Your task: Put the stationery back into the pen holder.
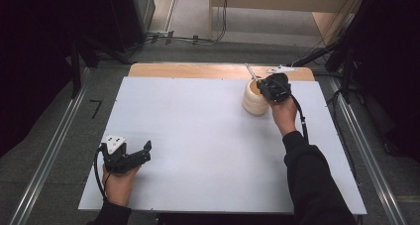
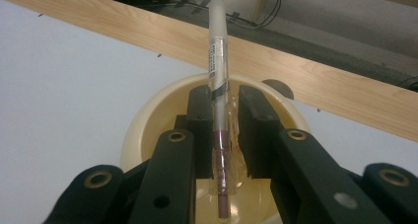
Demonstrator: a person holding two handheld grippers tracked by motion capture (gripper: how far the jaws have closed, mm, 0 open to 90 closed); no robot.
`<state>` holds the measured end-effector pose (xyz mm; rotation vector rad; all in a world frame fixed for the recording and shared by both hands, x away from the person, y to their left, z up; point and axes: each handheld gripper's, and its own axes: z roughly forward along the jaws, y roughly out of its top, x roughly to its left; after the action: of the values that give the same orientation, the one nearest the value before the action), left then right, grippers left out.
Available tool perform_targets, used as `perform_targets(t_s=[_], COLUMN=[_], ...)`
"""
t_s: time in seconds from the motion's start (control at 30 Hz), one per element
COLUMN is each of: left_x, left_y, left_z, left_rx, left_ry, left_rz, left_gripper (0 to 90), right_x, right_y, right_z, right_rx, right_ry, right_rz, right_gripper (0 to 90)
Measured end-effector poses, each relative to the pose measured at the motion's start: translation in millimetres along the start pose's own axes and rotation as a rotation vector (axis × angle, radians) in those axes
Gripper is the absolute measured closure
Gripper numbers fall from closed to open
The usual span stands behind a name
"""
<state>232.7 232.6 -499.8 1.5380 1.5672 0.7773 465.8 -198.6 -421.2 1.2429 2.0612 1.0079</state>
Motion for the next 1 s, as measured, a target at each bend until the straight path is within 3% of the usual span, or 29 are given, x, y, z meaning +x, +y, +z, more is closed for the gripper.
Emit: perform_targets(t_s=[0.47, 0.9, 1.0], left_x=[0.9, 0.9, 0.8], left_y=[0.0, -0.1, -0.1], left_z=[-0.4, -0.1, 0.1], left_rx=[0.0, 0.001, 0.001], left_ry=[-0.003, -0.003, -0.003], left_rz=[0.001, 0.0, -0.002], left_gripper=[5.8, 5.8, 5.8], right_x=[-1.2, -3.4, -4.5], right_y=[3.1, 0.0, -0.6], right_z=[5.3, 11.2, 12.5], right_rx=[0.01, 0.057, 0.068], right_ry=[-0.005, -0.002, -0.003], right_rz=[0.006, 0.004, 0.007], right_gripper=[75.0, 75.1, 79.2])
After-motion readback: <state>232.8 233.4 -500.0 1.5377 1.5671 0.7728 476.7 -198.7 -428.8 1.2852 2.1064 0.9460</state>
